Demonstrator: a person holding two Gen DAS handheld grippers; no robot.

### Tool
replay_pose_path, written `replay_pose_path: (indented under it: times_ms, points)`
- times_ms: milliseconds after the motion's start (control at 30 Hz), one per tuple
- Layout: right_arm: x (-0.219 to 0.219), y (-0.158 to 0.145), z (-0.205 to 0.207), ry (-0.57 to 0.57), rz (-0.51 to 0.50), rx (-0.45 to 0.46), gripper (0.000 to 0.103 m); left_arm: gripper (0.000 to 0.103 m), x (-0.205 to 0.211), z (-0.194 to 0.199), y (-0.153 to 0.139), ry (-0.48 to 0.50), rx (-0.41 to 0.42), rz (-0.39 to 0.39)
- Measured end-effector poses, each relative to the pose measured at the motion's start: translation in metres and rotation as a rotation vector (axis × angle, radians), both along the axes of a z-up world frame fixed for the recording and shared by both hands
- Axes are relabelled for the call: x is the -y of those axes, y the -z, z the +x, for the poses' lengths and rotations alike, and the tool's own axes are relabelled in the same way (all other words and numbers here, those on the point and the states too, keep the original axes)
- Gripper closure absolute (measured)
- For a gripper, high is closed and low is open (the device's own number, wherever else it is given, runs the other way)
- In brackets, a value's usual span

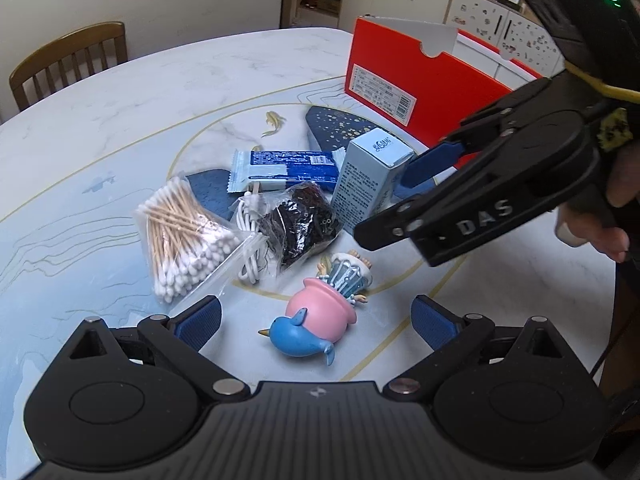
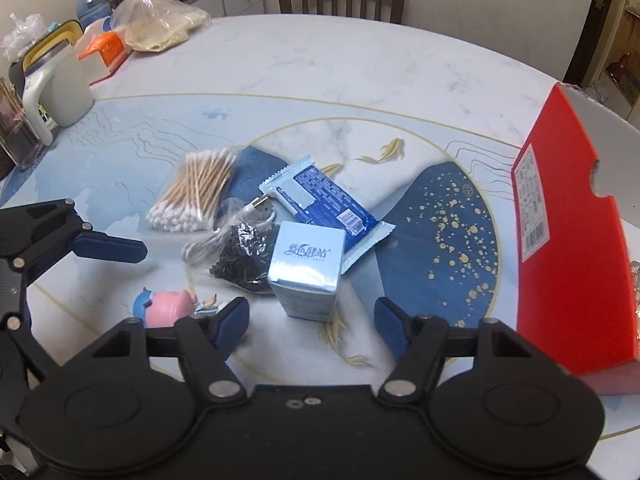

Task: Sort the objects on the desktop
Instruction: 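Grasp the pink-blue toy figure with left tool while right tool grasps light-blue box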

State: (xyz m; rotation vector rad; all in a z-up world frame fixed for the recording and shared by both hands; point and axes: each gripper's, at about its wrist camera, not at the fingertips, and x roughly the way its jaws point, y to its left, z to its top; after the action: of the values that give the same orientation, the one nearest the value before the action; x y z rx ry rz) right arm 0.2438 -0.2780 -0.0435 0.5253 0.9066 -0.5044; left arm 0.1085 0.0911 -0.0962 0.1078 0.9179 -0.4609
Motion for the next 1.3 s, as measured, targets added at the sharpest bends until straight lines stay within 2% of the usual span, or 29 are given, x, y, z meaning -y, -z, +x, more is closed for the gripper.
replay_pose_path:
  times_ms: [133,233,400,633,700,933,1300]
  points:
    - [0.002,0.005,0.004,0.002,0.004,-0.021,0.045,0.004,0.001,0.001,0.002,0.011,0.001,0.000]
    - [0.003,0.006,0.007,0.009,-0.001,-0.033,0.046,0.006,0.001,0.001,0.002,0.015,0.007,-0.004]
    - [0.009,0.008,0.006,0.034,-0.001,-0.044,0.054,0.017,0.000,0.002,0.004,0.019,0.009,-0.001]
    - [0.012,0.012,0.011,0.023,-0.007,-0.056,0.071,0.032,0.000,0.001,0.007,0.035,0.003,0.000]
    - [0.012,0.013,0.012,0.021,-0.005,-0.057,0.073,0.041,-0.001,0.001,0.007,0.039,0.005,0.004]
    - [0.015,0.015,0.013,0.034,-0.011,-0.051,0.074,0.052,-0.002,0.001,0.007,0.039,0.016,0.005]
    - [0.010,0.012,0.007,0.043,-0.023,-0.040,0.075,0.053,-0.002,-0.002,0.006,0.030,0.012,0.005]
